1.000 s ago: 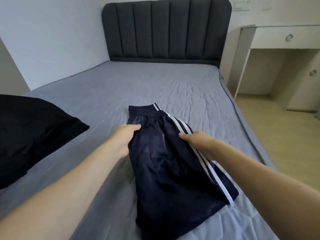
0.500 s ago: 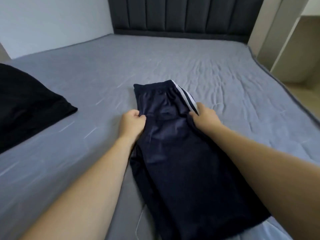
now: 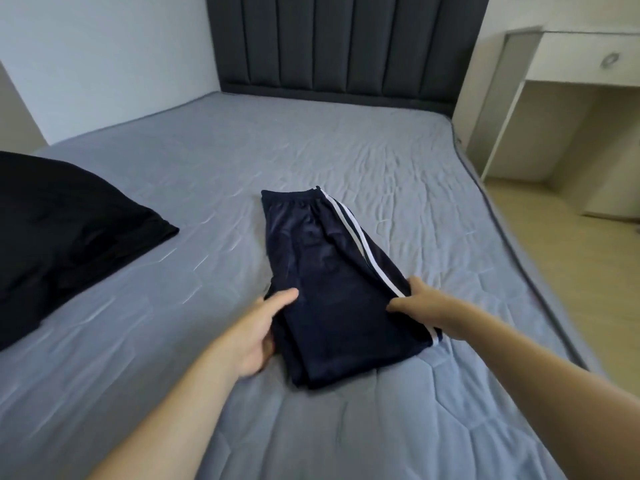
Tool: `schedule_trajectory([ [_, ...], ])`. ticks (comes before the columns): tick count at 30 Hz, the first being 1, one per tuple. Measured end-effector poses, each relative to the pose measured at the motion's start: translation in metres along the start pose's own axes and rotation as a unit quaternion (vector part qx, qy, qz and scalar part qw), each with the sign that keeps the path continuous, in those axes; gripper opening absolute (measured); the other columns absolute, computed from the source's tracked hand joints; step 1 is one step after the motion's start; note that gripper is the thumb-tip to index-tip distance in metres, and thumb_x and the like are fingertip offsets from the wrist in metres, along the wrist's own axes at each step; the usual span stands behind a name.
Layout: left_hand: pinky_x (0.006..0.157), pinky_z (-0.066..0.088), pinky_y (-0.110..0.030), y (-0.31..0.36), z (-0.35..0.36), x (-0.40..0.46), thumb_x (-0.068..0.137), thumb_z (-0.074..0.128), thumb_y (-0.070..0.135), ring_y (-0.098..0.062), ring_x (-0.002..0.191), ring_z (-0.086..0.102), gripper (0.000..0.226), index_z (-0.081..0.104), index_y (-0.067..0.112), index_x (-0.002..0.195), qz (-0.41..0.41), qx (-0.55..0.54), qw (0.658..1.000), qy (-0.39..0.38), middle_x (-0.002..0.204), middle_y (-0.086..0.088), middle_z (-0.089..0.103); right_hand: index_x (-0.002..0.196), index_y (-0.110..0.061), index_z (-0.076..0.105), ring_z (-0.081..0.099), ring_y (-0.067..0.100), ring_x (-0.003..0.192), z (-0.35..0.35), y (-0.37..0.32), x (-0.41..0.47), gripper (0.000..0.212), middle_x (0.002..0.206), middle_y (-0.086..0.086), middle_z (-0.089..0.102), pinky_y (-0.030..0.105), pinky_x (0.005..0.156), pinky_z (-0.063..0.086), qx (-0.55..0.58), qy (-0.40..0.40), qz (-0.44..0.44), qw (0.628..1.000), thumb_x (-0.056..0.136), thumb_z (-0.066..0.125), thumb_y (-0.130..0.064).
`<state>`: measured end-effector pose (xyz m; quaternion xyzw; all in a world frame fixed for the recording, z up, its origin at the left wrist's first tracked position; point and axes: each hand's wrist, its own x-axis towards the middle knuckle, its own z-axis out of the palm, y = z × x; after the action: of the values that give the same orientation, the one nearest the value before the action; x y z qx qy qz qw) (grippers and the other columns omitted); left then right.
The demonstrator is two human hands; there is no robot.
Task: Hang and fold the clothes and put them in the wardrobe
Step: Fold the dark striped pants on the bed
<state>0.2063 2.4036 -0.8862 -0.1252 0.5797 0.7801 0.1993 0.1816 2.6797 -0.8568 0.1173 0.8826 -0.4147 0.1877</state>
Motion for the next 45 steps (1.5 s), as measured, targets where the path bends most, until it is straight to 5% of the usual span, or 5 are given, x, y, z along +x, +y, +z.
schedule_trajectory([
  [6, 0.089, 0.054, -0.052, -0.028, 0.055, -0.073, 0.070, 0.050, -0.001, -0.039, 0.101, 0.063, 0.041, 0.050, 0.004, 0.110, -0.037, 0.160, 0.981, 0.101, 0.115, -0.021, 0.061, 0.097, -0.014, 0.055, 0.054, 0.019, 0.066, 0.028, 0.020, -0.073, 0.023, 0.088, 0.008, 0.058, 0.022, 0.049, 0.040, -0.002, 0.028, 0.033, 0.999, 0.097, 0.042, -0.033],
  [16, 0.048, 0.047, -0.022, -0.060, 0.007, -0.206, 0.047, 0.060, 0.013, -0.026, 0.049, 0.062, 0.014, 0.068, 0.005, 0.055, -0.290, 0.427, 0.855, -0.045, 0.059, -0.014, 0.065, 0.092, -0.007, 0.064, 0.069, 0.017, 0.062, 0.049, 0.092, -0.218, 0.035, 0.070, 0.006, 0.071, 0.020, 0.053, 0.054, -0.032, -0.480, 0.203, 0.853, 0.097, 0.043, -0.034],
  [23, 0.072, 0.055, -0.029, -0.078, 0.034, -0.196, 0.085, 0.074, 0.040, -0.022, 0.088, 0.071, 0.047, 0.062, 0.008, 0.117, -0.070, 0.332, 0.939, 0.052, 0.105, -0.005, 0.072, 0.116, -0.004, 0.065, 0.066, 0.029, 0.103, 0.070, 0.099, -0.224, 0.035, 0.111, 0.014, 0.071, 0.038, 0.093, 0.052, 0.262, -0.276, 0.087, 0.921, 0.082, 0.059, -0.009],
  [32, 0.071, 0.041, -0.034, -0.093, 0.018, -0.202, 0.102, 0.046, 0.038, -0.036, 0.094, 0.061, 0.034, 0.048, 0.007, 0.089, 0.043, 0.629, 0.739, 0.240, 0.102, -0.016, 0.063, 0.074, -0.003, 0.057, 0.063, 0.018, 0.057, 0.078, 0.118, -0.256, 0.022, 0.068, 0.010, 0.064, 0.025, 0.055, 0.054, 0.294, -0.312, 0.081, 0.900, 0.084, 0.038, 0.000],
  [45, 0.080, 0.040, -0.033, -0.103, 0.016, -0.187, 0.103, 0.043, 0.036, -0.036, 0.108, 0.057, 0.042, 0.055, -0.001, 0.117, -0.014, 0.671, 0.712, 0.208, 0.122, -0.019, 0.060, 0.084, -0.006, 0.059, 0.060, 0.019, 0.060, 0.098, 0.119, -0.290, 0.007, 0.073, 0.010, 0.061, 0.027, 0.056, 0.054, 0.300, -0.337, 0.086, 0.888, 0.085, 0.055, -0.001],
])
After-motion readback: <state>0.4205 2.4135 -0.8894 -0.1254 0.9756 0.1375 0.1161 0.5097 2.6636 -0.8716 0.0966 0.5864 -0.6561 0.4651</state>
